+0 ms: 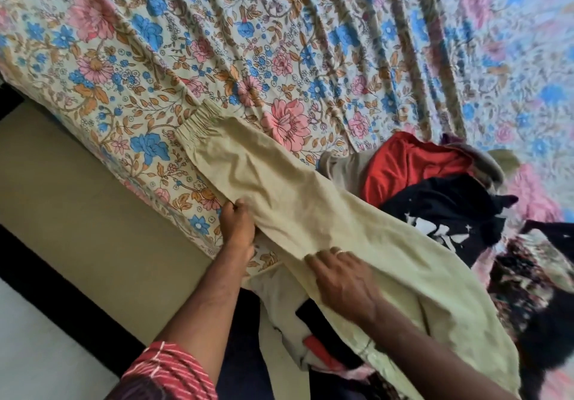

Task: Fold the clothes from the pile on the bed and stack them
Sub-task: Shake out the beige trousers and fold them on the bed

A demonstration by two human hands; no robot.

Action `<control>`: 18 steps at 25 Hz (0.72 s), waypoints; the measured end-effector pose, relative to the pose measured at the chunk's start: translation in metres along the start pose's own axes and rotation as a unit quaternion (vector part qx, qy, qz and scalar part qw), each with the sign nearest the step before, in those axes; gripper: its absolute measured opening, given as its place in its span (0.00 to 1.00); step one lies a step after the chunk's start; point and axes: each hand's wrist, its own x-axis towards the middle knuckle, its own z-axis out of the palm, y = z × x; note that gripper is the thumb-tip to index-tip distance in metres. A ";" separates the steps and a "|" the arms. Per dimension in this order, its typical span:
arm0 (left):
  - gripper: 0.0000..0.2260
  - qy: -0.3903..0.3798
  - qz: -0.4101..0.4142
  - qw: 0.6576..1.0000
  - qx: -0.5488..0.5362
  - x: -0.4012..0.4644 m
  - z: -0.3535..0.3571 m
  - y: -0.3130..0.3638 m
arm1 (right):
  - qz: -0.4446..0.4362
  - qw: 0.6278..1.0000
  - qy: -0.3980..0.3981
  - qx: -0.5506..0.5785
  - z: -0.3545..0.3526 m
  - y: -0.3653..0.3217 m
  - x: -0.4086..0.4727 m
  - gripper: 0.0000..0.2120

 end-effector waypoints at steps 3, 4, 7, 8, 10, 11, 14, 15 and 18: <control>0.08 -0.016 -0.018 0.998 -0.050 -0.008 -0.006 -0.016 | -0.039 0.998 -0.042 -0.007 0.007 -0.016 -0.019 0.20; 0.11 -0.032 -0.033 0.997 -0.062 -0.013 -0.004 -0.025 | -0.017 0.999 -0.038 -0.023 0.009 -0.012 -0.025 0.21; 0.21 -0.068 -0.040 0.994 -0.070 -0.044 0.007 -0.061 | 0.074 0.995 0.019 -0.069 0.015 0.004 -0.059 0.23; 0.24 -0.076 -0.046 0.994 -0.068 -0.059 0.013 -0.074 | 0.096 0.992 0.034 -0.079 0.019 0.007 -0.077 0.22; 0.27 -0.102 -0.071 0.991 -0.057 -0.091 0.026 -0.099 | 0.123 0.987 0.039 -0.098 0.028 0.013 -0.117 0.20; 0.25 -0.115 -0.080 0.989 -0.047 -0.107 0.033 -0.111 | 0.137 0.984 0.032 -0.106 0.030 0.018 -0.139 0.21; 0.11 -0.097 -0.065 0.993 -0.024 -0.125 0.042 -0.130 | 0.173 0.981 0.019 -0.087 0.023 0.025 -0.177 0.17; 0.09 -0.083 -0.044 0.995 -0.025 -0.125 0.041 -0.132 | 0.161 0.984 0.027 -0.074 0.019 0.022 -0.183 0.14; 0.11 -0.063 0.015 0.997 -0.035 -0.125 0.033 -0.134 | 0.064 0.996 0.040 -0.047 0.015 0.001 -0.192 0.10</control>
